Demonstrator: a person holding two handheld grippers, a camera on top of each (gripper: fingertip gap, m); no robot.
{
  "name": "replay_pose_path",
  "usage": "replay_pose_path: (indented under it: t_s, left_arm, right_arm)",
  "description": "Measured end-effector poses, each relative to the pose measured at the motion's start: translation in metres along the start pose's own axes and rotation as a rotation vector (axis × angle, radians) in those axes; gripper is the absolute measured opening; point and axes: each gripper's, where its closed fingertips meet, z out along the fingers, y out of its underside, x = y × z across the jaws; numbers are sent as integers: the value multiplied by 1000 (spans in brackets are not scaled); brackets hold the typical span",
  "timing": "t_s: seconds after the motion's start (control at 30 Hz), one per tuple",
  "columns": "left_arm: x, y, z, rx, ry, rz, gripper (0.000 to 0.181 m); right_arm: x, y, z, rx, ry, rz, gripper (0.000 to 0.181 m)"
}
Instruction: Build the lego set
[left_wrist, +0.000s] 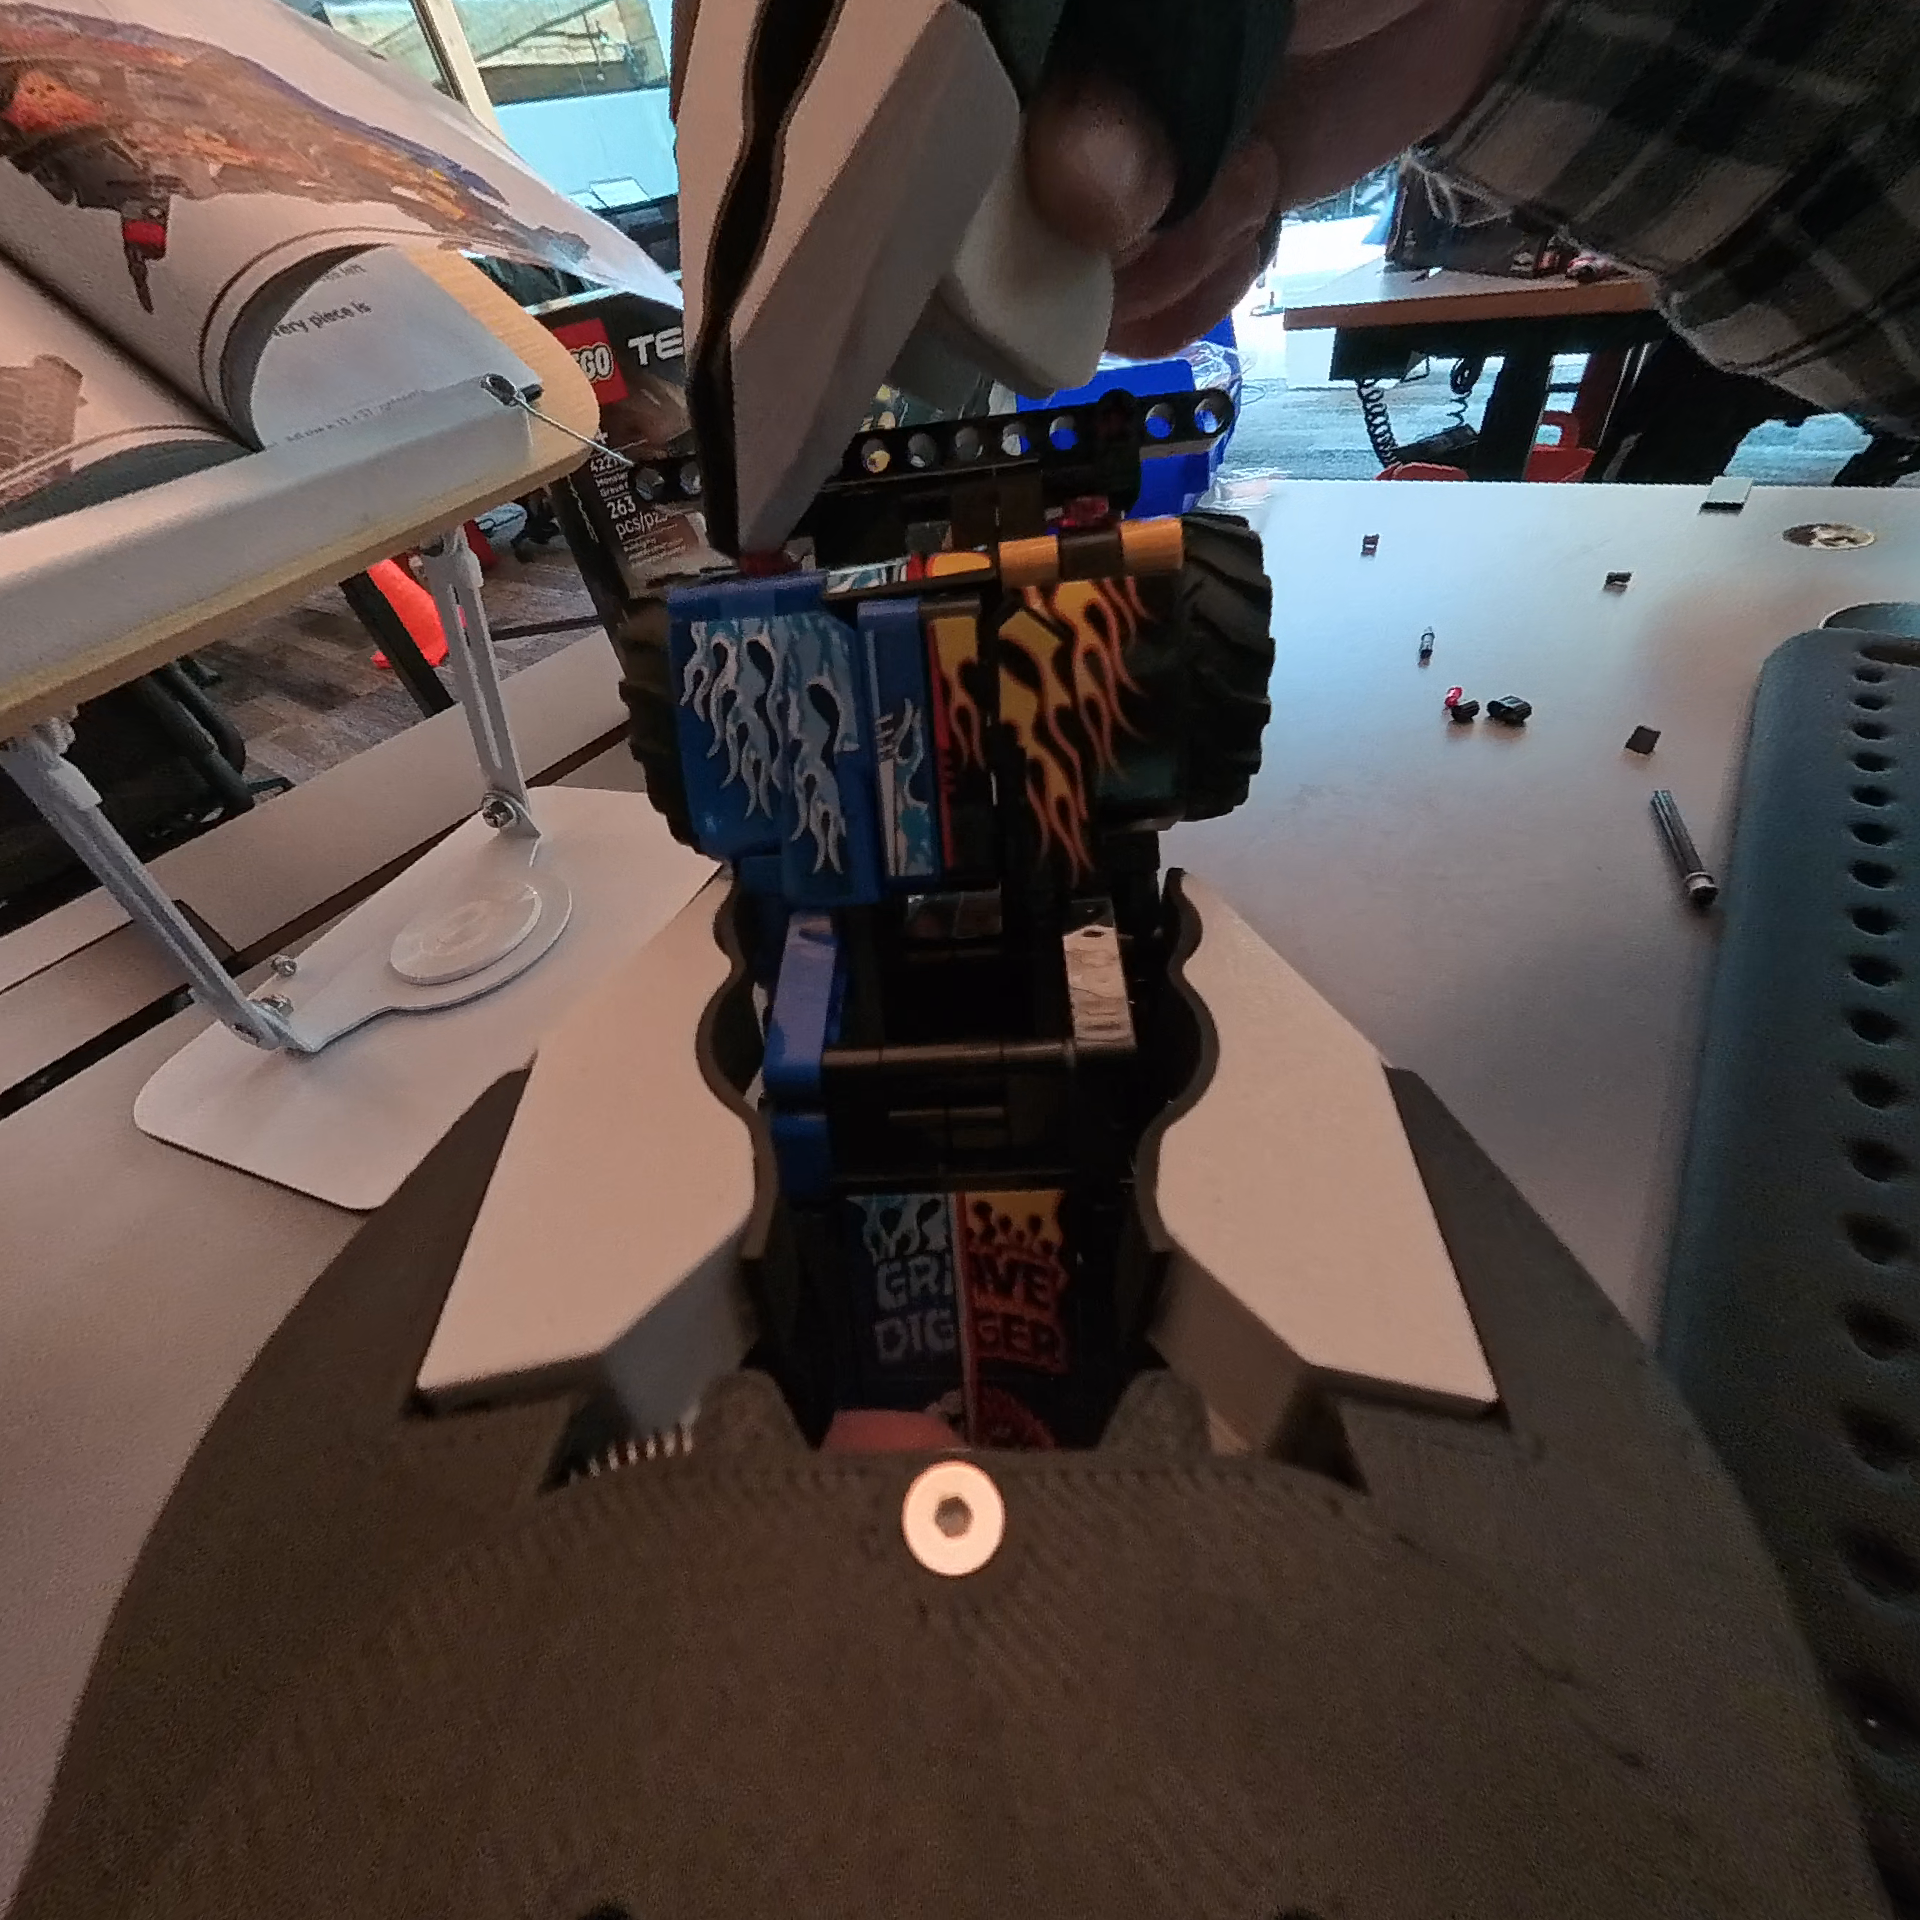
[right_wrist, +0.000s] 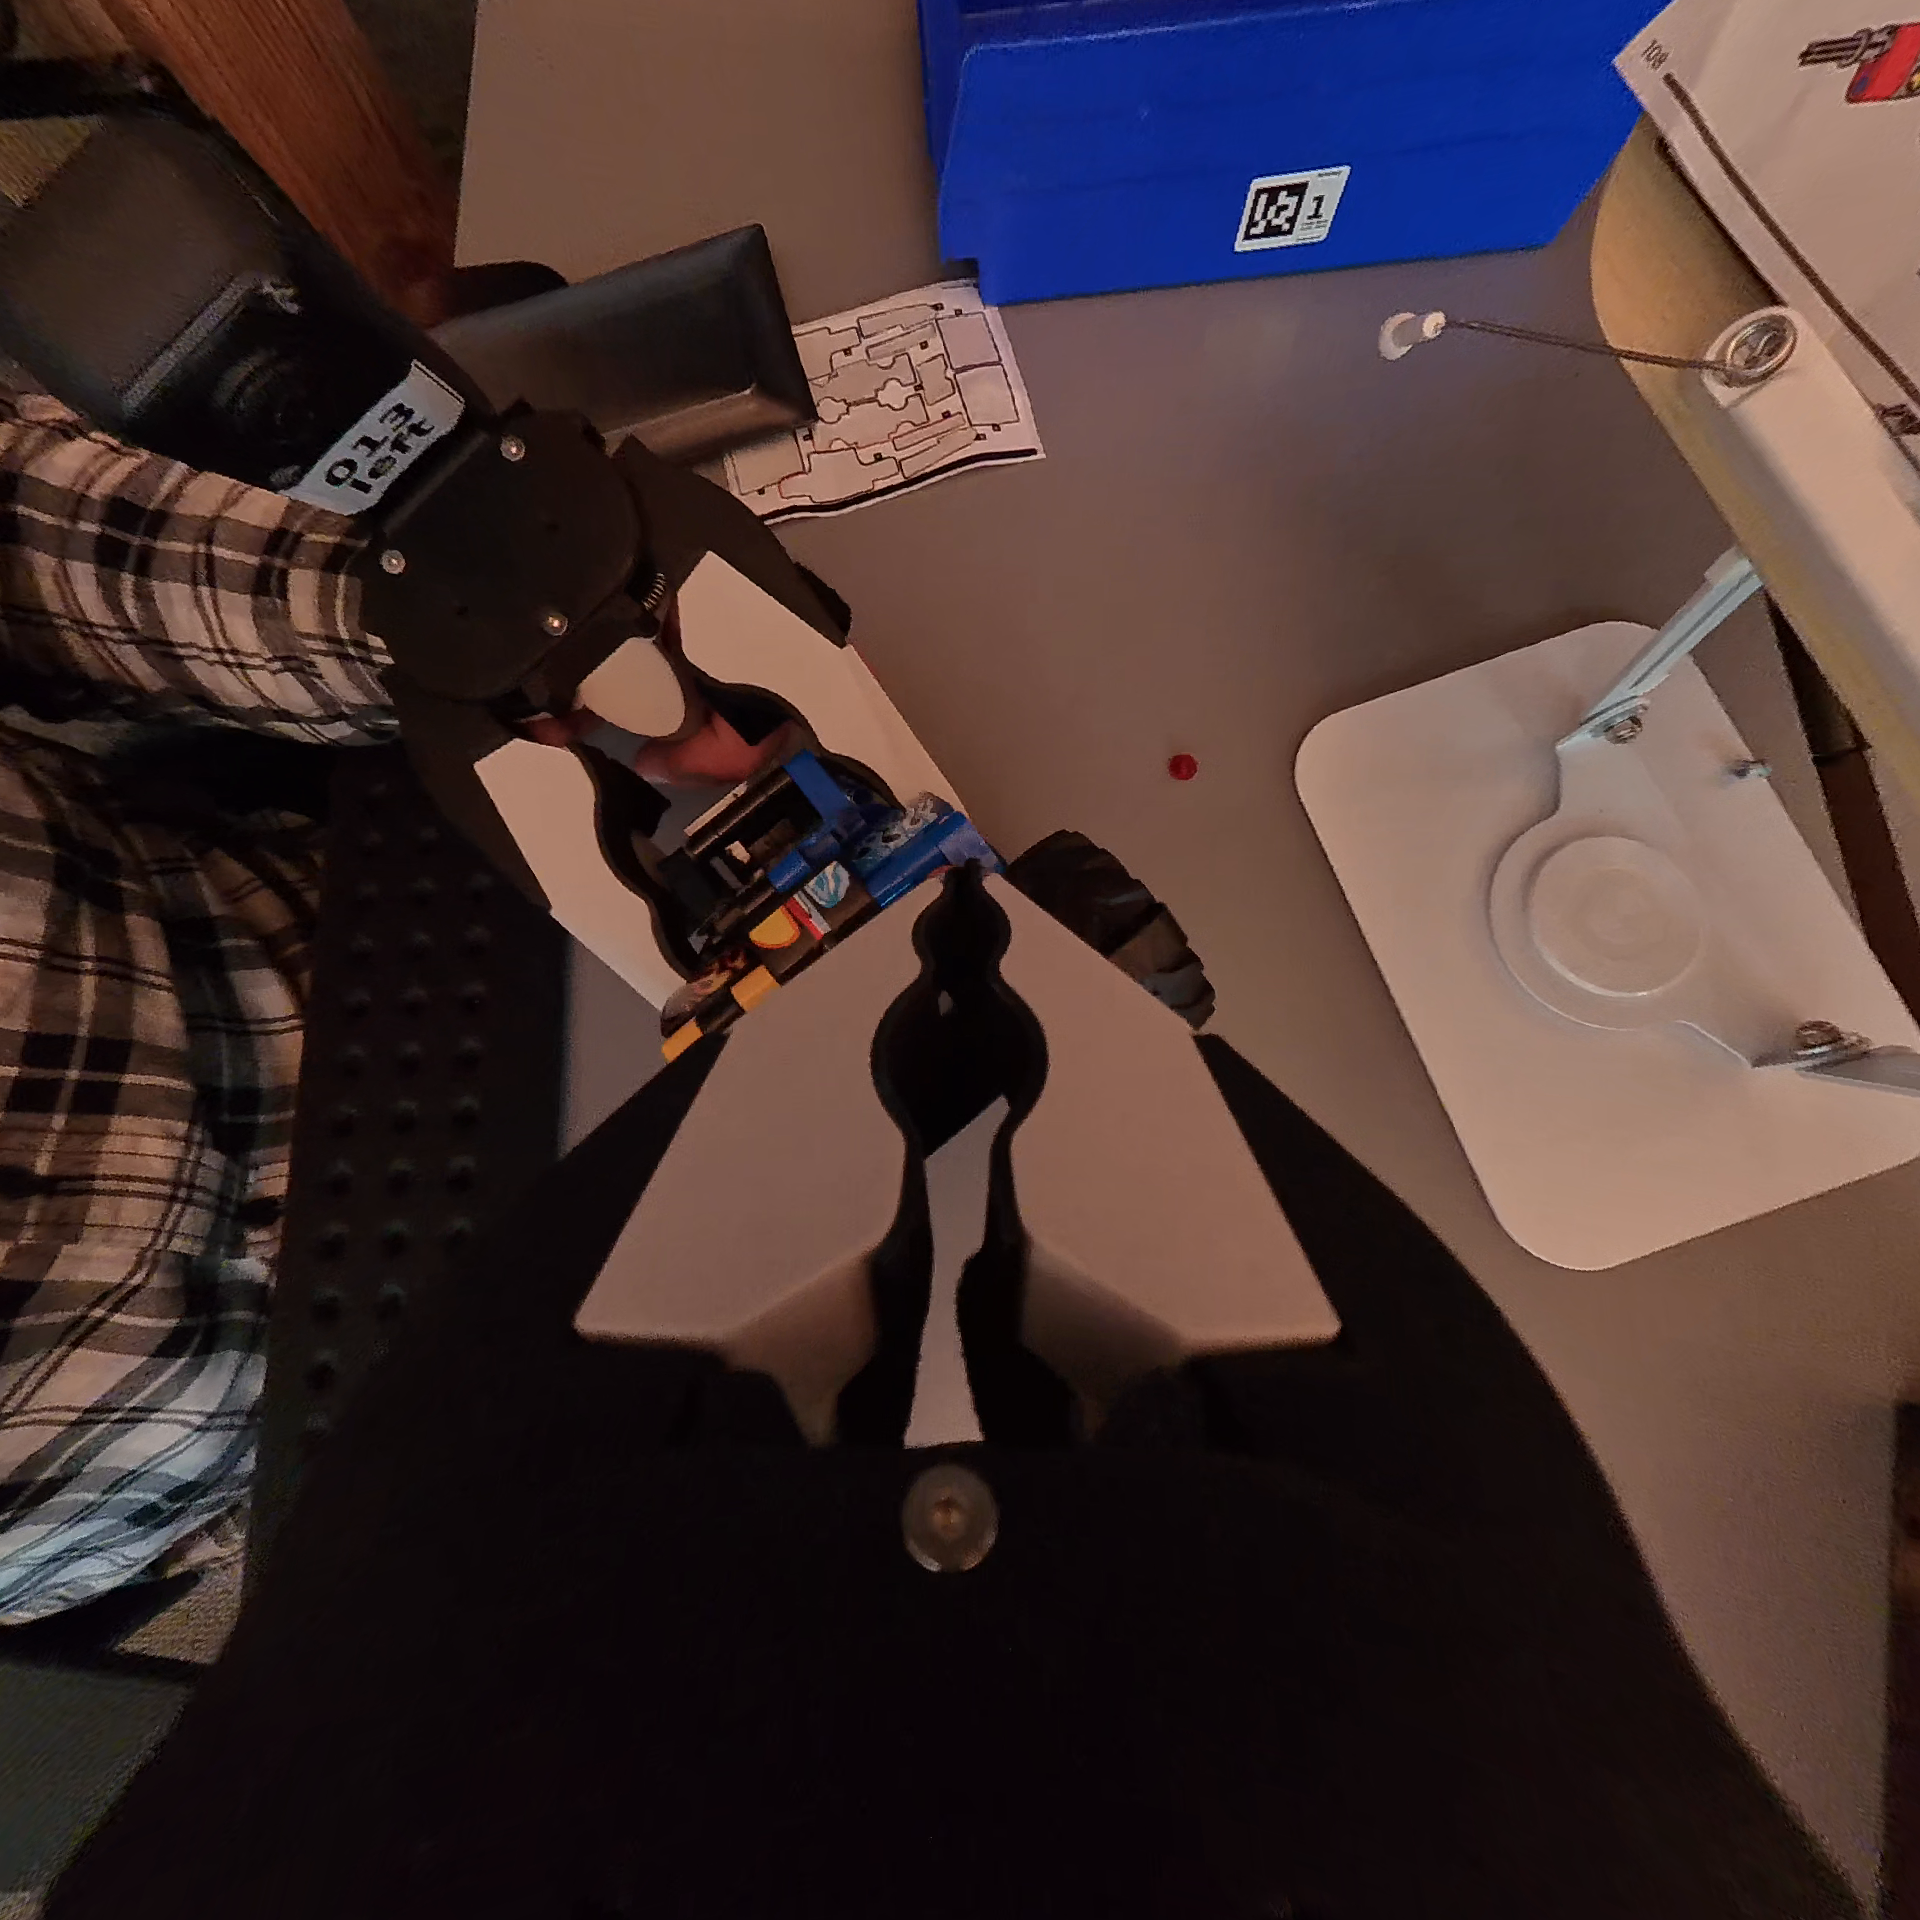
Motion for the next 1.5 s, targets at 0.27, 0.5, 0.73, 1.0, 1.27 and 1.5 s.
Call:
replay_pose_path:
  t_s: [0.27, 0.5, 0.73, 1.0, 1.27, 1.5]
  left_arm:
    - [-3, -1, 2, -17, 7, -26, 75]
    - [-3, 4, 9, -280, 93, 54, 75]
    - [3, 26, 27, -664, 279, 83, 76]
    - [17, 56, 38, -1036, 383, 210, 76]
    - [15, 43, 39, -1052, 369, 257, 98]
    - [-31, 4, -16, -894, 206, 200, 106]
  right_arm:
    - [7, -16, -25, 109, 93, 4, 18]
    - [-13, 8, -100, 281, 240, 7, 6]
    - [-34, 58, -141, 438, 331, 105, 0]
    - [-42, 117, -139, 461, 347, 219, 0]
    - [-54, 138, -144, 472, 363, 237, 6]
    - [-47, 162, -144, 410, 440, 288, 28]
